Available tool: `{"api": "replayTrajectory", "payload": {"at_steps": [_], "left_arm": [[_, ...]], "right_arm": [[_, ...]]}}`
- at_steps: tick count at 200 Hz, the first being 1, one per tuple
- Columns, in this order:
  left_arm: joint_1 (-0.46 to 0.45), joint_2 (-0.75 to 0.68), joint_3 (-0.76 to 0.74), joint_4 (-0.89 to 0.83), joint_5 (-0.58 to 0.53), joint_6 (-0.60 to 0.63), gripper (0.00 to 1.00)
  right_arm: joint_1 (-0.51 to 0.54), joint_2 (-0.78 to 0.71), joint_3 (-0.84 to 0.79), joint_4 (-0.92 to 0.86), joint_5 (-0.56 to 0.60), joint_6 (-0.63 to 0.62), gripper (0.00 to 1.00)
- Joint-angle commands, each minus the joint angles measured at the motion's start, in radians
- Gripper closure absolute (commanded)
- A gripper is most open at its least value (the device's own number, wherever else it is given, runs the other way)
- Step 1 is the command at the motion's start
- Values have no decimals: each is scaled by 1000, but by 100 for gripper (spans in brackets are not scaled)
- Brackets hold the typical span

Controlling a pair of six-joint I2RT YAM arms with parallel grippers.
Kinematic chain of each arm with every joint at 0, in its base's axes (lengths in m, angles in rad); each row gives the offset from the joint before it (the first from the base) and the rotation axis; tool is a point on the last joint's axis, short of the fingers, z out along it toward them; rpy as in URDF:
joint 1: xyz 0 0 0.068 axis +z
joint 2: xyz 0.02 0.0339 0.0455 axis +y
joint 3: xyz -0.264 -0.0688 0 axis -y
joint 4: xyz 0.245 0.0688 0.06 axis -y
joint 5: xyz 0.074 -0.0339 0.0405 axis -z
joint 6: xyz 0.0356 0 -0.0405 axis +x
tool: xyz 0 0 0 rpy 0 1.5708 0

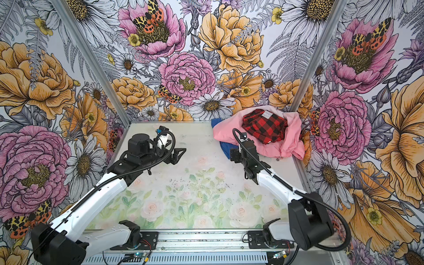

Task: Pick out a specific cloth from the pile
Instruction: 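Reach the right gripper to the blue shirt while the left arm rises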

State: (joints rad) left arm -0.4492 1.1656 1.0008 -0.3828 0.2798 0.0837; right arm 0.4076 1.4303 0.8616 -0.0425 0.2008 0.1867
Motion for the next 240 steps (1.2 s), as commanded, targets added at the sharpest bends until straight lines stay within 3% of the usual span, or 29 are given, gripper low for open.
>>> {"api": "replayTrajectory", "payload": {"at_steps": [1, 28, 53, 143, 170, 240], "left_arm": [[-57, 62, 44, -134, 6, 114, 1], [-83, 113, 98, -131, -4, 183, 1], [-69, 135, 95, -117, -34, 138, 1], [-83, 117, 87, -113, -8, 133, 1], [-72, 115, 91, -112, 23, 123, 1], [-42, 103, 93, -114, 39, 115, 1]], "right_arm": [[61, 129, 106, -101, 57, 44, 10], [122, 290, 273, -225, 223, 58, 17], [137, 387, 349, -299, 319, 106, 18], [53, 585, 514, -442, 237, 199, 24], [41, 613, 546, -453, 260, 174, 24], [31, 721, 643, -525, 187, 167, 26]]}}
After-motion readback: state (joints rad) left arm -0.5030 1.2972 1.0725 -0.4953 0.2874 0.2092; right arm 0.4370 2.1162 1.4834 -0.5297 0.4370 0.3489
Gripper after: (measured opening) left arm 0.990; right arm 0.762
